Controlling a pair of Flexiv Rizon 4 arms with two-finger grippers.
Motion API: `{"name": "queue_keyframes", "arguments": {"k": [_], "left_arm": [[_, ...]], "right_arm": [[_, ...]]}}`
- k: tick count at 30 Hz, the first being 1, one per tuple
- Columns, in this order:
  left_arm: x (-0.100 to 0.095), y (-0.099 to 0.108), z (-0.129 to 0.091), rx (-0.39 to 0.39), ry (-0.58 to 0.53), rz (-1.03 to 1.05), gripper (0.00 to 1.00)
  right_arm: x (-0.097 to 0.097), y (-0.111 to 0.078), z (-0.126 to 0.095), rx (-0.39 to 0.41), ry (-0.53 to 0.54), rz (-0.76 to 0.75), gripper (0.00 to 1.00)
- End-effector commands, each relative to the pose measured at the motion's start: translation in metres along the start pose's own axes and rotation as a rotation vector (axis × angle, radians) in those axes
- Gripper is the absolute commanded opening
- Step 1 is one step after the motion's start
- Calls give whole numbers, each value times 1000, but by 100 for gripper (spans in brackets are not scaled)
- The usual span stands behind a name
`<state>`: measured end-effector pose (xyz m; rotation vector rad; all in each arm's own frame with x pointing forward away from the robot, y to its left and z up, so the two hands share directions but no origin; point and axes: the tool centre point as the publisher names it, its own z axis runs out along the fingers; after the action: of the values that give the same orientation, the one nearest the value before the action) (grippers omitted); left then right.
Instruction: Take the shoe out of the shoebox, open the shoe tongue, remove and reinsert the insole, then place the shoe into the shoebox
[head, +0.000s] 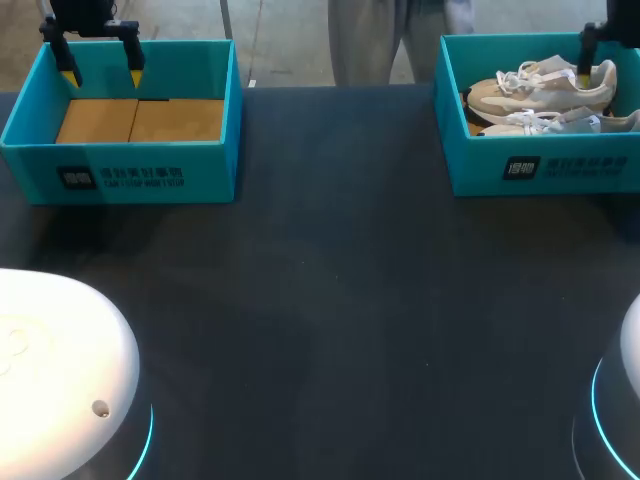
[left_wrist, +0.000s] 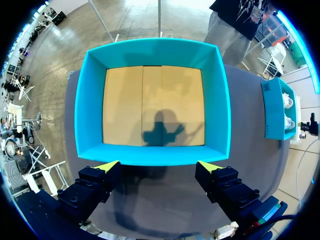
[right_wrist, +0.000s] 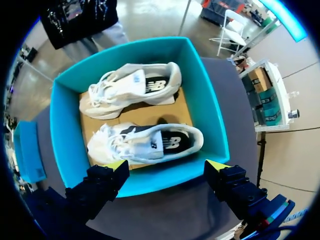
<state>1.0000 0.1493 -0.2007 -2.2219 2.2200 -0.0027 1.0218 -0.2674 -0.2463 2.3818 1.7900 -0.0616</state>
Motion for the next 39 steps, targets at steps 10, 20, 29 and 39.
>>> {"name": "queue_keyframes", "arguments": {"k": [10,20,29,39], "left_arm": [[0,0,0,-1,0,0,100],[0,0,0,-1,0,0,100],[0,0,0,-1,0,0,100],[0,0,0,-1,0,0,100]], "right_arm": [[-28,10,34,-7,-28,97,71],[-47,14,55,-27,-53,108,49],[-59,12,74,-36,-76,66,46],[-60,16,91,-32,-104,36,42]]}}
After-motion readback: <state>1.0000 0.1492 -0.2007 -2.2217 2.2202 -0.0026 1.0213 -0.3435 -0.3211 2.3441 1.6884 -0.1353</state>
